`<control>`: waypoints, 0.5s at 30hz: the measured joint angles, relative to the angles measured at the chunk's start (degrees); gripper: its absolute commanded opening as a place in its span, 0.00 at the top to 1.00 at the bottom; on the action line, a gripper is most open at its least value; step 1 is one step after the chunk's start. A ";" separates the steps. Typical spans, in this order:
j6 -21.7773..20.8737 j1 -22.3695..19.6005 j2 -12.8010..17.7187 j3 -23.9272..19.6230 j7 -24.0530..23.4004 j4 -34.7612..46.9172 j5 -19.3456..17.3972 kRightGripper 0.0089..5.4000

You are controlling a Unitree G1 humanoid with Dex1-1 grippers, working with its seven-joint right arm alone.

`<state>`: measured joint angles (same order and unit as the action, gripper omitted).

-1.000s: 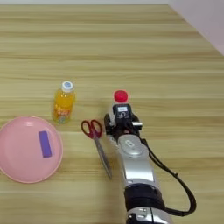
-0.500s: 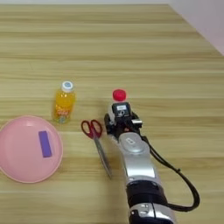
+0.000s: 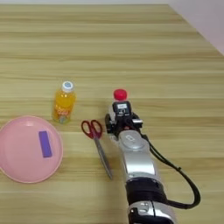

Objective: Move the objects on the table

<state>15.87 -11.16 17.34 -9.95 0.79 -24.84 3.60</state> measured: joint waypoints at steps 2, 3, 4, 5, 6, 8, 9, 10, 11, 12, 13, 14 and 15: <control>0.38 1.73 -1.58 -0.36 -2.82 2.55 0.24 0.42; 0.55 2.38 -2.38 -0.58 -4.12 3.59 0.39 0.42; 0.90 2.78 -2.82 -0.71 -4.96 4.30 0.47 0.42; 1.06 3.00 -3.24 -0.80 -5.64 4.73 0.50 0.42; 1.09 3.23 -3.86 -0.97 -6.48 5.10 0.50 0.42; 1.04 3.90 -5.21 -1.38 -8.69 6.01 0.58 0.42; 0.94 4.04 -5.55 -1.41 -9.23 6.16 0.62 0.42; 0.68 4.40 -5.97 -1.44 -9.87 6.48 0.76 0.42; 0.34 4.65 -6.26 -1.48 -10.38 6.62 0.75 0.42; -0.39 5.07 -6.54 -1.47 -10.75 6.74 0.83 0.42; -0.92 5.51 -6.84 -1.34 -11.39 6.98 1.01 0.42; -1.61 5.91 -7.15 -1.21 -11.81 7.04 1.36 0.42; -1.87 6.12 -7.31 -1.17 -12.01 7.10 1.57 0.42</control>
<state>14.00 -5.04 10.03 -11.13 -11.22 -17.74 5.17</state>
